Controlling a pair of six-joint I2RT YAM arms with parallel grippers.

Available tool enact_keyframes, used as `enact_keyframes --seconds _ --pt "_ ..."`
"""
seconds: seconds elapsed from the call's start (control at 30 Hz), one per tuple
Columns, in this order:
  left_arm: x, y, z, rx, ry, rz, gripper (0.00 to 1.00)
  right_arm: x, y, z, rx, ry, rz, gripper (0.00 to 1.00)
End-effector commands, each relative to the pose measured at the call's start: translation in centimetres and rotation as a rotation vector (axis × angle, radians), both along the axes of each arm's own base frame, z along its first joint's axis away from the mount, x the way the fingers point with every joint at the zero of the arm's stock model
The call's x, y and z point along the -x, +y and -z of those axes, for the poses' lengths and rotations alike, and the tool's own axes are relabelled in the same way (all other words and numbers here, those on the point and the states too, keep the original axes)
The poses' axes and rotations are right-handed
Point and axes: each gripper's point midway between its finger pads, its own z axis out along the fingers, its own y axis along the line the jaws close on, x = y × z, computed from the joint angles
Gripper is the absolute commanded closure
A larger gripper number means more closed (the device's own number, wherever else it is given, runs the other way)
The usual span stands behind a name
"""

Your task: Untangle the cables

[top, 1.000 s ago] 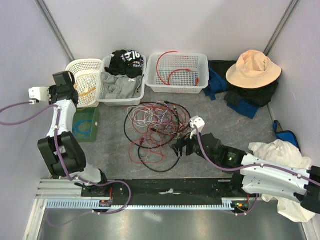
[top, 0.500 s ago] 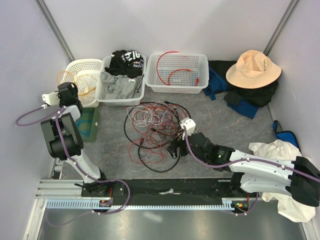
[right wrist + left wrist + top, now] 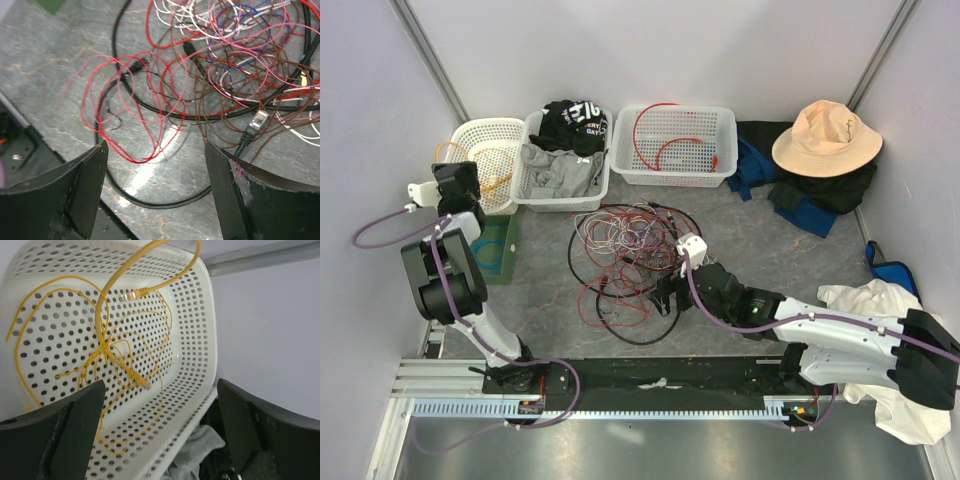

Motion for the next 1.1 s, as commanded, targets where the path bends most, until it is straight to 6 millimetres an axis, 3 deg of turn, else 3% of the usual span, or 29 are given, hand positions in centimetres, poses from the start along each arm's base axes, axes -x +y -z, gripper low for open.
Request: enact_keyframes --seconds 0.0,0.03,0.07,0.13,0.17,0.2,0.27,0.37,0.4,0.47,0.5,0.57,0.6,0.7,0.87,1.07 --pt "2.9 -2.2 -4.4 0.001 -0.063 0.043 0.00 0.1 0.3 -3.6 -0.141 -0.025 0.004 0.15" --pt "3.6 -2.8 -4.6 0.008 -0.060 0.049 0.00 0.2 0.1 -3.7 -0.147 -0.027 0.011 0.15" --pt "4.6 -3.4 -6.8 -0.002 -0.110 0.052 0.00 0.2 -0.3 -3.8 -0.154 -0.033 0.022 0.15" --pt "6.2 -4.7 -6.4 0.001 -0.105 0.068 0.01 0.1 -0.5 -3.9 -0.162 -0.035 0.031 0.15" --pt "7.3 -5.3 -8.4 -0.014 -0.149 0.074 0.00 0.1 -0.7 -3.9 -0.161 -0.036 0.040 0.15" --pt "8.0 -6.1 -7.7 -0.007 -0.136 0.089 0.00 0.1 -0.8 -4.0 -0.166 -0.036 0.046 0.15" --pt "9.7 -7.7 -9.7 -0.027 -0.174 0.125 0.00 -0.1 -1.0 -4.0 -0.160 -0.045 0.057 0.15" --pt "11.3 -11.3 -9.5 -0.056 -0.158 0.210 0.01 -0.6 -1.2 -3.8 -0.137 -0.060 0.076 0.15" --pt "12.1 -14.6 -9.9 -0.078 -0.167 0.292 0.02 -0.9 -1.4 -3.6 -0.125 -0.067 0.094 0.15" --pt "13.3 -17.4 -9.0 -0.108 -0.121 0.335 0.03 -1.5 -1.2 -2.7 -0.093 -0.062 0.110 0.16" --pt "14.4 -21.1 -8.0 -0.105 -0.109 0.434 0.03 -1.6 -1.0 -2.4 -0.082 -0.059 0.112 0.16" --pt "15.7 -23.3 -7.0 -0.116 -0.104 0.479 0.07 -1.8 -0.4 -1.3 -0.063 -0.041 0.112 0.17" --pt "16.7 -25.5 -6.0 -0.116 -0.084 0.550 0.08 -1.8 -0.2 -1.0 -0.059 -0.033 0.108 0.18" --pt "18.4 -28.1 -4.8 -0.138 -0.012 0.638 0.09 -1.3 1.4 0.1 -0.059 0.010 0.057 0.21" --pt "21.3 -28.9 -4.6 -0.168 0.008 0.687 0.10 0.3 4.2 0.6 -0.084 0.068 -0.057 0.25" --pt "23.2 -28.6 -3.3 -0.170 0.024 0.724 0.10 2.5 5.1 -0.3 -0.094 0.008 -0.125 0.22"
